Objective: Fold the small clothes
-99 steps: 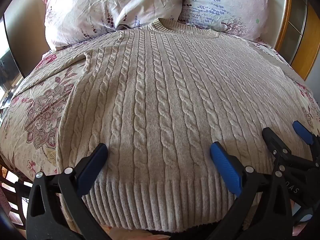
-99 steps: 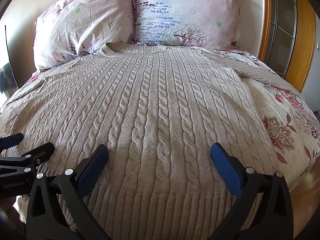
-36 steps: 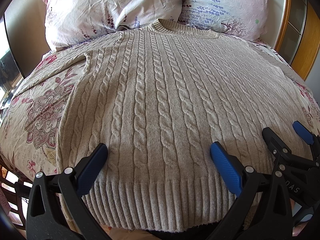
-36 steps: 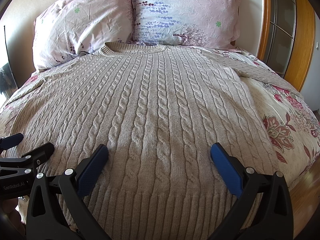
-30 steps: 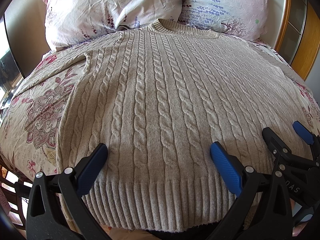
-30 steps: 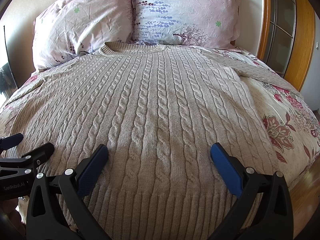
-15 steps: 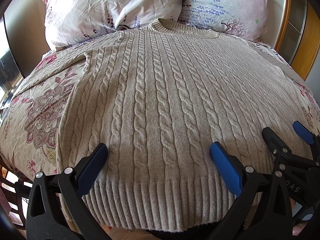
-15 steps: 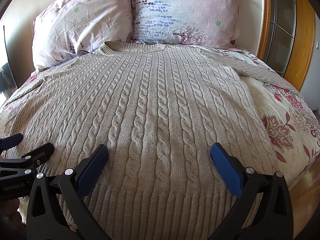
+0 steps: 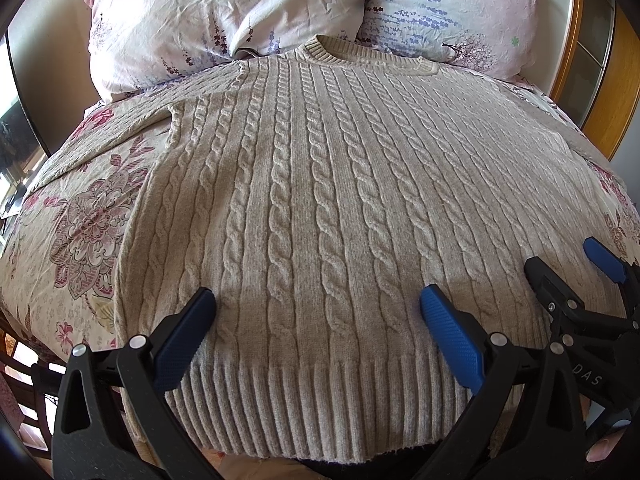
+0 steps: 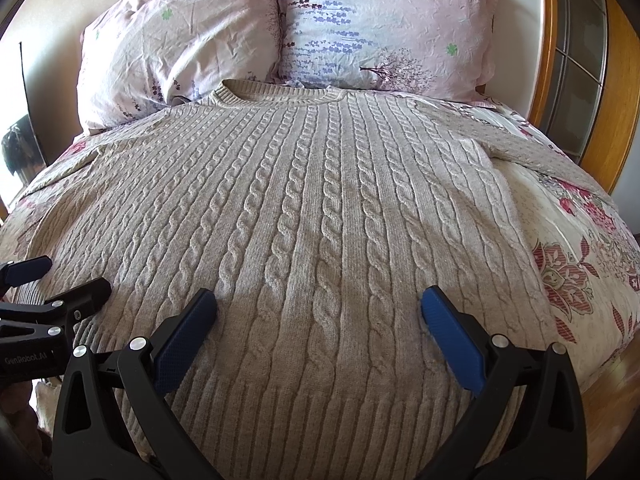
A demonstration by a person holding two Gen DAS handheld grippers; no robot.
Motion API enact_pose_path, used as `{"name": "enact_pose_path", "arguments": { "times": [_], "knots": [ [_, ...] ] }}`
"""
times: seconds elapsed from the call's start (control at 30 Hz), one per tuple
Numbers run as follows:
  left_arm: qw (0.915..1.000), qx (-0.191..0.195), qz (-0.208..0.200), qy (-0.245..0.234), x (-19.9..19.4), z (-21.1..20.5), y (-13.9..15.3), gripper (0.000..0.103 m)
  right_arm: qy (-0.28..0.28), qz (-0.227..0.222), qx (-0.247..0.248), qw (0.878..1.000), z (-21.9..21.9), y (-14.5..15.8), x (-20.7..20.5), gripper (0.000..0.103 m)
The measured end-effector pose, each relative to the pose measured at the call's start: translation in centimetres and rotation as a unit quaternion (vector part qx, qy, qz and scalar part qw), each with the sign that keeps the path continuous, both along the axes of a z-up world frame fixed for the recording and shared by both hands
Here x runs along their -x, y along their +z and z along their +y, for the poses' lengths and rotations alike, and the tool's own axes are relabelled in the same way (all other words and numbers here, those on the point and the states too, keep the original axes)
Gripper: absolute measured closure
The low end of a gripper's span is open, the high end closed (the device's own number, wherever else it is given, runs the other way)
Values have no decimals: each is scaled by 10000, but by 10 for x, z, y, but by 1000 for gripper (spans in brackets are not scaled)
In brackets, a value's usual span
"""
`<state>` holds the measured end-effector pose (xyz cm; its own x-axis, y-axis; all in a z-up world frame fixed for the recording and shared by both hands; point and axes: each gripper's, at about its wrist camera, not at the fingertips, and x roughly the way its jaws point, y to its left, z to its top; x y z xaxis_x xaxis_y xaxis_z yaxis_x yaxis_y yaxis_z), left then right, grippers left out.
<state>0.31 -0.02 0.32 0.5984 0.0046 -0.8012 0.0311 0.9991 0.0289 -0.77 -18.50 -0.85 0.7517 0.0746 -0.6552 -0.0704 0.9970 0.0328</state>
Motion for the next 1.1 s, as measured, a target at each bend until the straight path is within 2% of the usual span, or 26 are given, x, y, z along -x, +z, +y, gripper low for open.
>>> {"name": "enact_pose_path", "arguments": {
  "times": [0.1,0.17,0.23,0.37,0.5,0.53,0.6,0.67,0.73,0.87,0.97,1.1],
  "knots": [
    [9999,-69,-48,-55,-9,-2,5,2,378,-186,-21,9991,-5,-1,1,1],
    [9999,8,-110,-81,-19,0,11,2,584,-91,-98,9982,-12,3,-4,1],
    [9997,109,-205,-81,-30,2,20,2,553,-37,-453,9974,-31,15,-12,1],
    [9964,505,-667,-135,-54,10,43,2,-19,-256,-1260,9917,-100,49,-38,1],
    [9903,960,-982,-196,-84,18,56,2,-1004,-432,-1661,9800,-179,70,-69,3],
    [9902,980,-981,-165,-92,18,56,2,-1270,-440,-1763,9751,-199,72,-77,7],
    [9907,983,-931,-101,-108,21,53,2,-1793,-365,-1990,9628,-237,72,-91,27],
    [9906,1058,-863,-73,-120,24,45,2,-2320,-247,-2244,9461,-273,67,-100,36],
    [9892,1255,-753,-30,-128,30,34,2,-2814,-152,-2520,9258,-306,59,-104,38],
    [9862,1577,-503,73,-138,41,18,2,-3411,-14,-2954,8924,-348,42,-108,42],
    [9834,1768,-399,93,-141,46,11,2,-3670,111,-3180,8741,-366,28,-110,45],
    [9809,1910,-344,114,-144,49,8,2,-3732,319,-3566,8559,-375,7,-116,51]
  ]
}}
